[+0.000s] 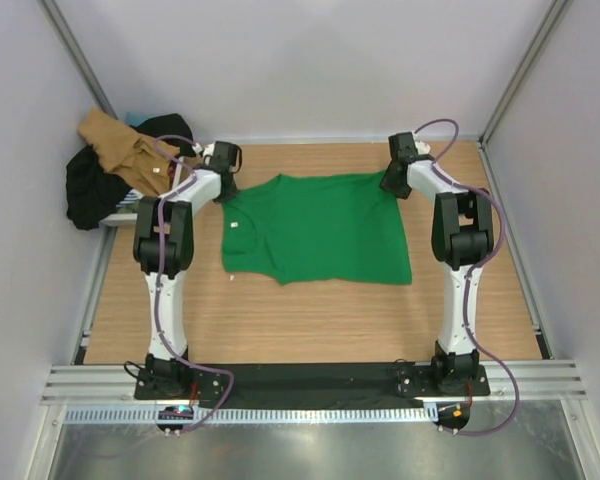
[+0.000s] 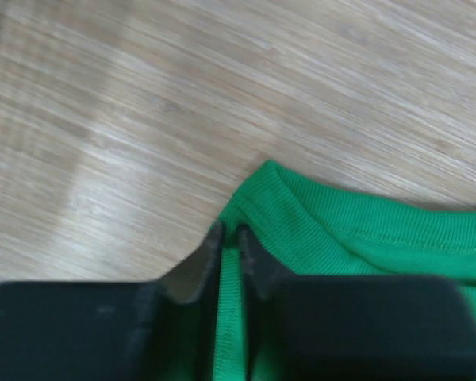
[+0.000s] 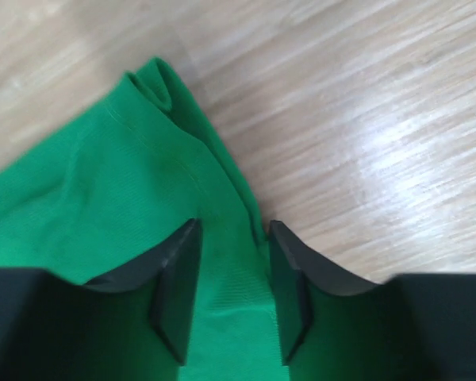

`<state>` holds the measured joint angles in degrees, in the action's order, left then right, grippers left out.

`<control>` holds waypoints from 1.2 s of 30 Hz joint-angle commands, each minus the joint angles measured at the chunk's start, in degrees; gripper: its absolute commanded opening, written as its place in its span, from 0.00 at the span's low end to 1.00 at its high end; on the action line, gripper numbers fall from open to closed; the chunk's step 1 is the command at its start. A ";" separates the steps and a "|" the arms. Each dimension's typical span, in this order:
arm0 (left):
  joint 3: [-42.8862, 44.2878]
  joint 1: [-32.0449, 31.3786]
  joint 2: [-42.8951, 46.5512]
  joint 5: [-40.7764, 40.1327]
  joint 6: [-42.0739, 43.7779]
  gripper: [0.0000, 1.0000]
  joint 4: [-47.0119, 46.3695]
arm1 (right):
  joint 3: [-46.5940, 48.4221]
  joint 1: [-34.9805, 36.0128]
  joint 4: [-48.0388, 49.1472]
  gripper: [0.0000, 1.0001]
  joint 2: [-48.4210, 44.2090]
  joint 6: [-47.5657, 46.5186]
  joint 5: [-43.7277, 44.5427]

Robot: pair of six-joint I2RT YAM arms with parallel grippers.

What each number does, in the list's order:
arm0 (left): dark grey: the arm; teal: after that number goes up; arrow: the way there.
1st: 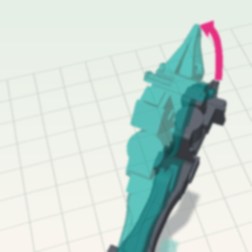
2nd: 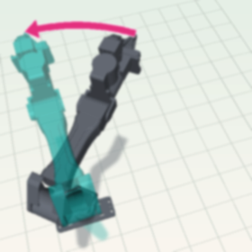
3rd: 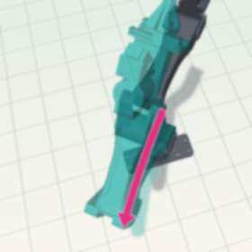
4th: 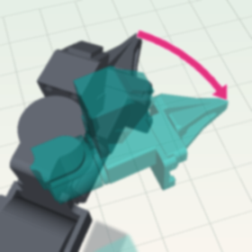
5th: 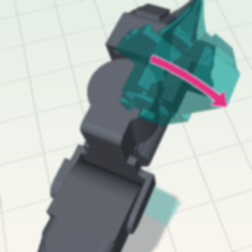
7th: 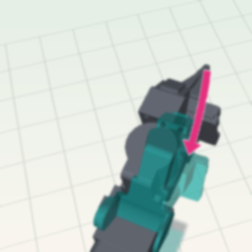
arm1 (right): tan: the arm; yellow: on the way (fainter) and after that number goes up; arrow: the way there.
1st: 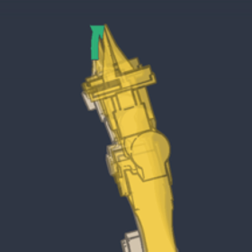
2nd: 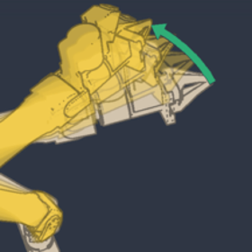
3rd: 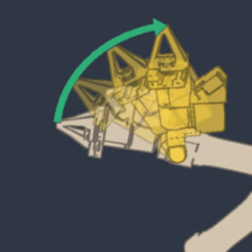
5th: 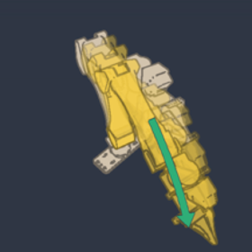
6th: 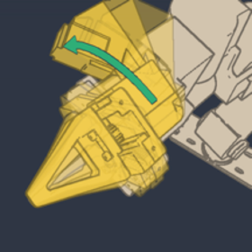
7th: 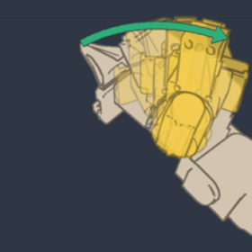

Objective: Fold and stack the tank tops
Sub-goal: Fold the tank top

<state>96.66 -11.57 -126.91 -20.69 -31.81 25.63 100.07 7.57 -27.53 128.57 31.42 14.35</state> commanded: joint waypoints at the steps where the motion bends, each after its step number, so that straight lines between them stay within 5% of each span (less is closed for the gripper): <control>1: 0.57 0.59 1.39 2.14 1.67 0.18 2.42 | 4.96 -0.63 0.11 0.51 -1.39 0.40 -0.11; 5: -8.67 0.50 10.97 8.27 -0.26 0.47 -4.61 | 1.01 -0.54 1.16 0.58 -9.89 -0.39 -0.81; 12: -22.13 -2.75 28.83 9.26 -4.05 0.67 -5.41 | -25.16 -0.63 6.51 0.67 -32.30 0.31 -1.78; 16: -33.61 -5.73 39.70 5.85 -6.76 0.99 -5.68 | -35.72 -0.54 6.79 0.73 -43.54 0.13 -1.96; 20: -42.68 -5.74 49.98 3.28 -13.96 1.00 -6.99 | -43.02 -0.72 4.33 0.99 -52.53 2.32 -1.25; 23: -49.71 -5.74 55.60 9.49 -16.06 1.00 -11.11 | -48.29 -0.98 4.50 1.00 -56.92 3.20 -6.42; 29: -60.70 -10.03 65.02 15.60 -27.85 0.92 -12.18 | -57.07 -0.98 1.25 0.69 -63.34 10.31 -7.32; 36: -65.37 -25.49 71.37 5.24 -38.14 0.74 -12.18 | -64.12 -0.81 3.35 0.59 -67.84 12.70 -8.73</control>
<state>31.62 -32.82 -56.29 -9.89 -63.53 16.38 37.56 6.90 -26.17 62.17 41.45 6.37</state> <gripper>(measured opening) 0.767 0.605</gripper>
